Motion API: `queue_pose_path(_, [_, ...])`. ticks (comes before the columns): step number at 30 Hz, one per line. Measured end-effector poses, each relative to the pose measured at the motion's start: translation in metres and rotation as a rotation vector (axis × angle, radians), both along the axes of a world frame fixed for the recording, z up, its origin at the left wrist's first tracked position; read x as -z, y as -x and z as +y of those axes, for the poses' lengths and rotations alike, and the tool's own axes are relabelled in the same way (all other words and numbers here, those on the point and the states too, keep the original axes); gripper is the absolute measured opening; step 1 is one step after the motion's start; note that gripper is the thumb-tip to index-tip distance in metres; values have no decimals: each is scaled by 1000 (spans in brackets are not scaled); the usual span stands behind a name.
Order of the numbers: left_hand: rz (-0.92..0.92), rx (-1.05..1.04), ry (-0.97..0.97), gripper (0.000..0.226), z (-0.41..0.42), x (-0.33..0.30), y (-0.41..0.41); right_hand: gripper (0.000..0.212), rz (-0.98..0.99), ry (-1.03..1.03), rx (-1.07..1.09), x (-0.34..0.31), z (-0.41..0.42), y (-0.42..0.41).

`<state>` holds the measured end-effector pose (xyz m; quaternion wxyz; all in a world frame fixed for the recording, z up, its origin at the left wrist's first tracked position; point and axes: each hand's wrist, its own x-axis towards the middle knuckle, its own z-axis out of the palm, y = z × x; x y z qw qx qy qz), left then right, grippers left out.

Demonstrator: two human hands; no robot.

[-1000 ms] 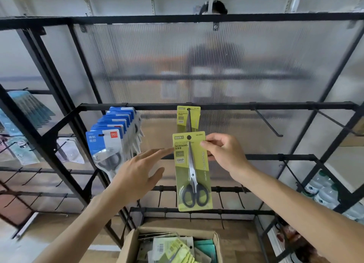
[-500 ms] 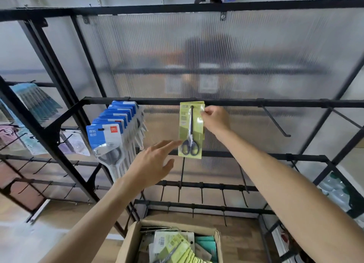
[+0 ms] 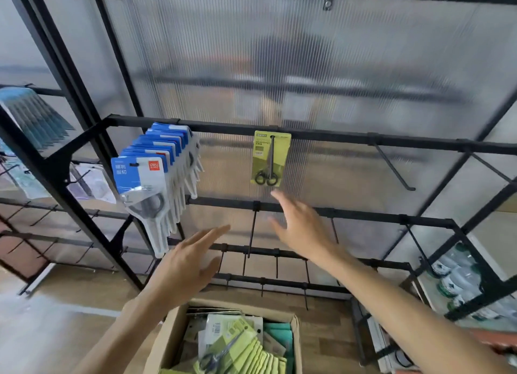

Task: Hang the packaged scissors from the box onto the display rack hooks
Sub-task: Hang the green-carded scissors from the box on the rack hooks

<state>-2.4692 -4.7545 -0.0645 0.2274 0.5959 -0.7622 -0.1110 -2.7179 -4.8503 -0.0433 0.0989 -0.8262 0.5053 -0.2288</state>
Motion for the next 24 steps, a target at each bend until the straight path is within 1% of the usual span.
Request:
queue_pose_path(1, [36, -20, -29, 65, 12, 13, -4, 60, 8, -44, -65, 18, 25, 4])
queue_pose_path(3, [69, -73, -84, 65, 33, 46, -7, 65, 52, -168, -103, 59, 63, 14])
queue_pose_path(6, [37, -109, -224, 61, 62, 102, -6, 71, 114, -379, -51, 120, 98, 24])
queue_pose_path(9, [4, -112, -386, 61, 88, 147, -2, 72, 137, -519, -7, 163, 120, 25])
queue_pose_path(12, [44, -104, -512, 65, 106, 177, 2, 72, 156, -591, -5, 193, 137, 25])
queue_pose_path(15, [29, -141, -597, 62, 122, 201, 9, 74, 195, -636, 2, 217, 153, 27])
queue_pose_path(19, [49, -179, -725, 62, 139, 242, 14, 78, 157, -754, 4, 254, 170, 25])
queue_pose_path(21, [50, -197, -790, 62, 140, 266, 15, 79, 180, -785, 10, 272, 176, 23])
queue_pose_path(24, [5, -181, -878, 63, 131, 295, 19, 76, 225, -820, 9, 292, 178, 18])
